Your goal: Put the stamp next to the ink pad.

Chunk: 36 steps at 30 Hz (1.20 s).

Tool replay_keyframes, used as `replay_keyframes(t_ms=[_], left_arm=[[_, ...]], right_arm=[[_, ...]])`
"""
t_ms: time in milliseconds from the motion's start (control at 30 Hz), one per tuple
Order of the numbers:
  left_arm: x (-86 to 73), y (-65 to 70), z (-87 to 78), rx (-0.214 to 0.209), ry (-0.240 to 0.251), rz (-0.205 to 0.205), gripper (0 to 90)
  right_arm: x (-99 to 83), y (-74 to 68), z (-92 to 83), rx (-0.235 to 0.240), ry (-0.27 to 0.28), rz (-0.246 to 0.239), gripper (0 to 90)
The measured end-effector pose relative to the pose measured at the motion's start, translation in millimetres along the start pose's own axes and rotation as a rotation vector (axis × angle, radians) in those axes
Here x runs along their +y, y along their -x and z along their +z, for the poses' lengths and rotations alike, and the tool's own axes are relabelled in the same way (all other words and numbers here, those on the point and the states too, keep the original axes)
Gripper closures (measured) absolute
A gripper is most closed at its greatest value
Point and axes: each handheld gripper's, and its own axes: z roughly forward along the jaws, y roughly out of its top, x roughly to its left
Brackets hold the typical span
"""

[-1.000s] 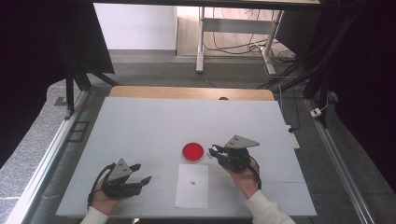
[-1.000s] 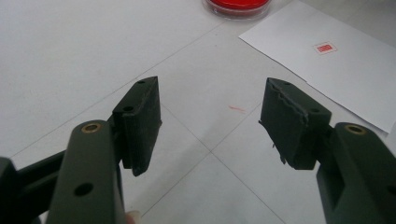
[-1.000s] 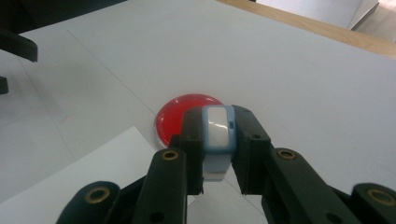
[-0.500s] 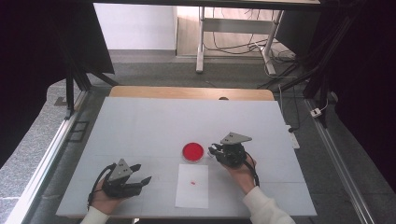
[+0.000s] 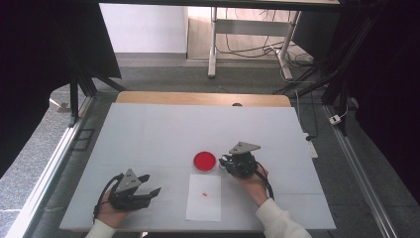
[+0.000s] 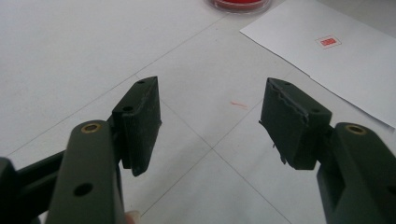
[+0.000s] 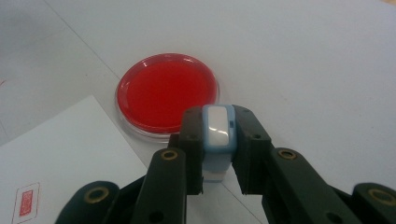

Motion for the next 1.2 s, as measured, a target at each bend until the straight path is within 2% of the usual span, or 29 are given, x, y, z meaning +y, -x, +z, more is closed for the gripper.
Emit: replay_keyframes(t_ms=[200,300,467,633,900,1200], left_arm=[[0.0,0.0,0.3,-0.001,-0.001,0.001,37.9],[0.0,-0.2,0.0,-0.001,0.000,0.000,37.9],[0.1,0.0,-0.2,0.001,0.002,-0.001,37.9],[0.4,-0.9,0.3,-0.001,0.003,-0.005,37.8],[0.2,-4.4,1.2,-0.005,0.005,-0.021,37.6],[1.2,-8.1,2.1,-0.008,0.014,-0.035,37.3]], right_arm=[[-0.9,0.7,1.4,0.002,-0.004,0.004,70.3],[-0.4,0.3,0.1,-0.004,0.004,0.002,63.9],[0.0,0.8,-3.5,-0.008,0.041,0.014,53.5],[-1.2,1.3,-9.0,0.023,0.091,-0.016,47.1],[-5.3,3.0,-20.9,0.043,0.140,-0.028,42.4],[-19.5,7.8,-44.3,0.014,0.173,-0.035,40.9]])
